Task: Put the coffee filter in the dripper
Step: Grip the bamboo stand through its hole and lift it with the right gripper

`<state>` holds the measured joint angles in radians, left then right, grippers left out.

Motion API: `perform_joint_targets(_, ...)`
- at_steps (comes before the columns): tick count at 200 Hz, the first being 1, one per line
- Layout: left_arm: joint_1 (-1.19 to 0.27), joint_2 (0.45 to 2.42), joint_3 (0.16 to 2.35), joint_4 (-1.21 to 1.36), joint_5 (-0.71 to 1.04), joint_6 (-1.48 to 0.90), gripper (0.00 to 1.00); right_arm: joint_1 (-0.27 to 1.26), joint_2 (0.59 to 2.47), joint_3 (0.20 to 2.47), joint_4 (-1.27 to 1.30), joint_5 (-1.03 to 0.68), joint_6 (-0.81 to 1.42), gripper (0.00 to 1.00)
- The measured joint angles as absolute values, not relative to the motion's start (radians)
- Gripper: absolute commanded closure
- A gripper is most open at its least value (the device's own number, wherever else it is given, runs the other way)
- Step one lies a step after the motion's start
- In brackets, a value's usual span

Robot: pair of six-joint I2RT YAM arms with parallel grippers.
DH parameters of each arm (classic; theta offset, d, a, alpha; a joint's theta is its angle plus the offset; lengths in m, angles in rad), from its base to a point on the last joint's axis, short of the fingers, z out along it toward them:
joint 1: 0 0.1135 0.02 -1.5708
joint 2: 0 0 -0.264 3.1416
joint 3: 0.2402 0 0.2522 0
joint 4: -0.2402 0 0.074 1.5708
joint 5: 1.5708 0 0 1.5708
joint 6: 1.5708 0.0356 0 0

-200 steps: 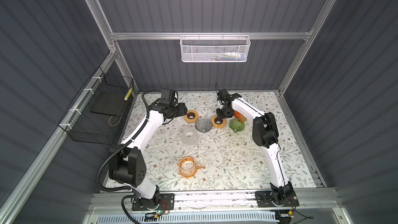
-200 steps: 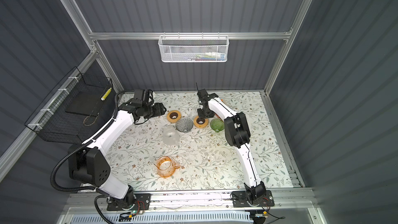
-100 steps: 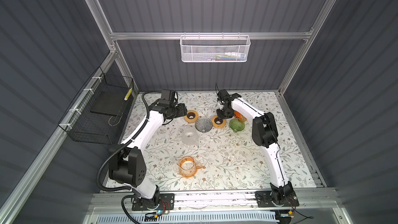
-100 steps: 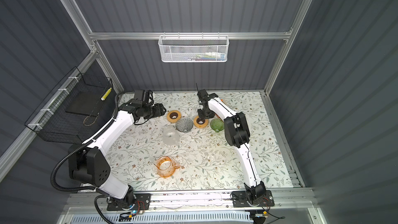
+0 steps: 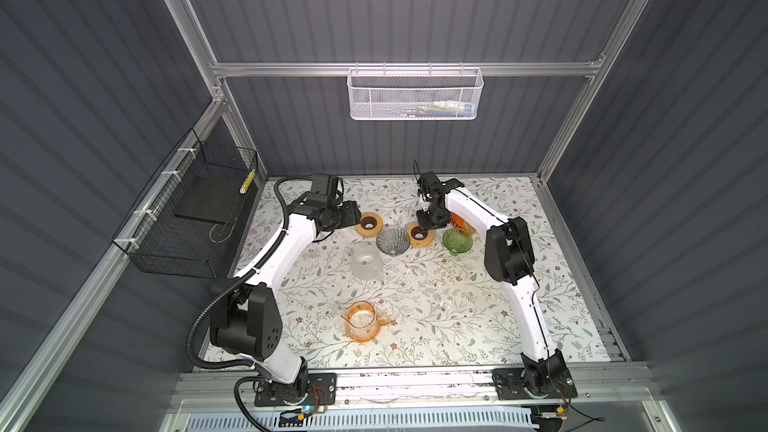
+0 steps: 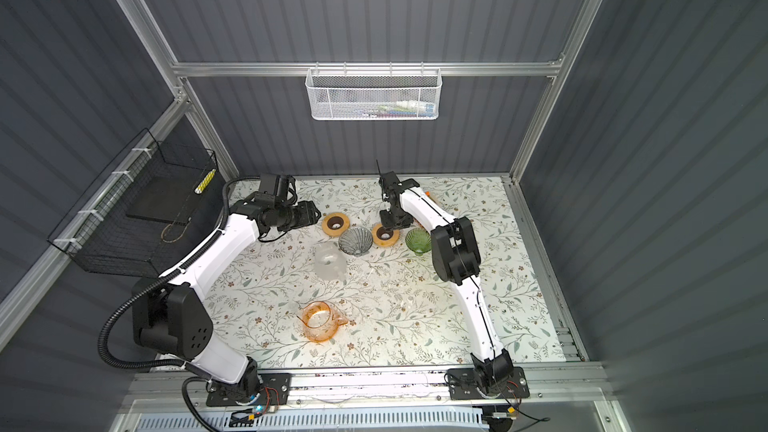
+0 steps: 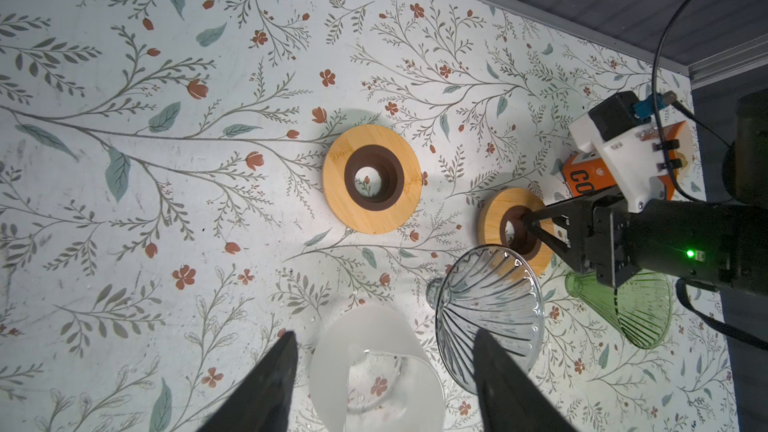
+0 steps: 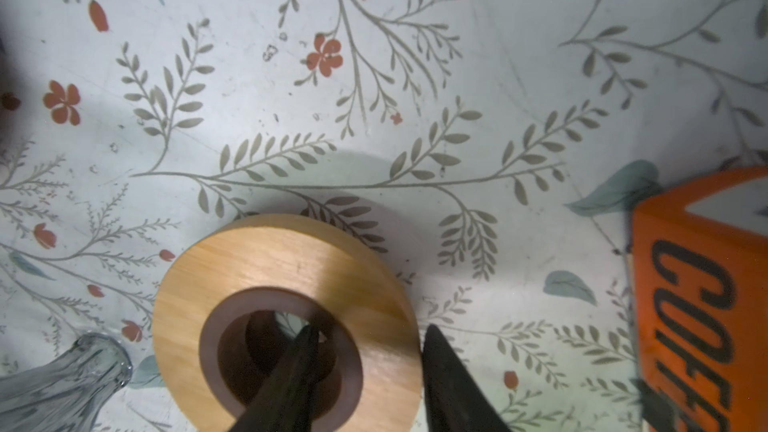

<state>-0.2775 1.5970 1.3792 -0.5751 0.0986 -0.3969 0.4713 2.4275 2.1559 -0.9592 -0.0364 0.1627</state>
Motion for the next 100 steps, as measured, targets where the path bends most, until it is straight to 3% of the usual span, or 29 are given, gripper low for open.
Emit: perform_joint_targets(100, -0.273, 1.597, 1.379, -0.575, 0.099, -0.397, 0.33, 0.492, 2.474, 2.164, -0.968, -0.027, 0.156, 0.52)
